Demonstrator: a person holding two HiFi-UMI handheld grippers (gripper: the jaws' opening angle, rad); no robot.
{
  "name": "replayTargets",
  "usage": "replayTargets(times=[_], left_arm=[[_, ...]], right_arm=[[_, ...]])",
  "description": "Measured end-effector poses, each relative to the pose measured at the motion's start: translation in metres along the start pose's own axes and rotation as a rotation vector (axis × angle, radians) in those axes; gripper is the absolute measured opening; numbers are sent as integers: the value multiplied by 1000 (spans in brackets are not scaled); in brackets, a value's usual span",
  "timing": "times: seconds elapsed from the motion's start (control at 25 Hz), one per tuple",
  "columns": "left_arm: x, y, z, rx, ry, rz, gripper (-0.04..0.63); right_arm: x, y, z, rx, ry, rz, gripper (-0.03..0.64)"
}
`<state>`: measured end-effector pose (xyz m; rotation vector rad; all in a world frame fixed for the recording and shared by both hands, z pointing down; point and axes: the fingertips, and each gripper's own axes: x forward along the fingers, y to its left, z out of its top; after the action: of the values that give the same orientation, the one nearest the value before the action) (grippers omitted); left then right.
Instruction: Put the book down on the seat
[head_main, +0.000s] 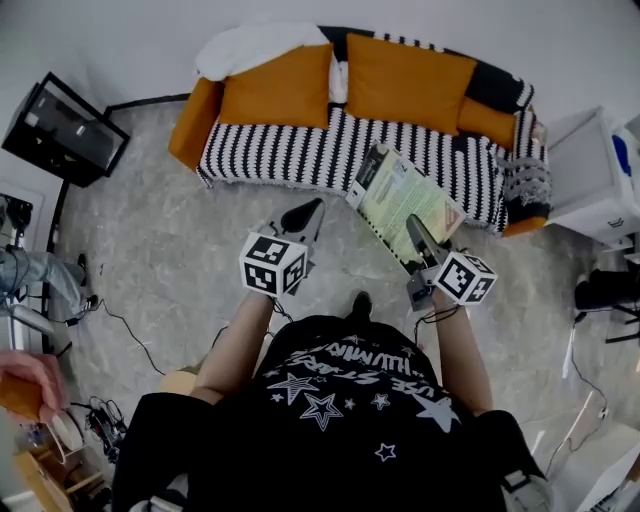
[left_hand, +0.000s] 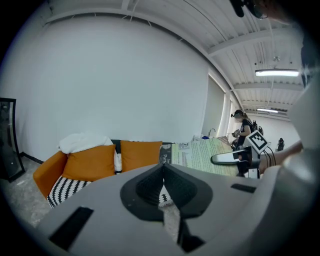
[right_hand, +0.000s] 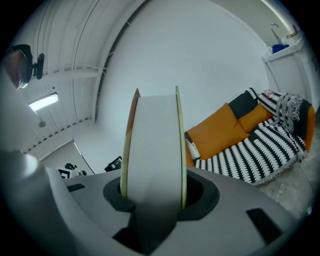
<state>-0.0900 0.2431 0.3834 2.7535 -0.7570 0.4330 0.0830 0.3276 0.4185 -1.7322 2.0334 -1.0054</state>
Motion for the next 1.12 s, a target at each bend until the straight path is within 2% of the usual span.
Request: replayTargets(times=[0.32,0.72,0.92,1.12], left_arm=[[27,-11,16,1,-27,64,8],[24,-9,8,-28,-11,129,8],[29,-4,0,-49,-5,132,8],[46,6,3,-50,-15,101,8]], right_arm=[[-1,-32,24,15,16,39,169],[17,-38,25,25,69,82,169],[22,-37,22,23,88,90,169],[29,-42,23,23,86,66,169]])
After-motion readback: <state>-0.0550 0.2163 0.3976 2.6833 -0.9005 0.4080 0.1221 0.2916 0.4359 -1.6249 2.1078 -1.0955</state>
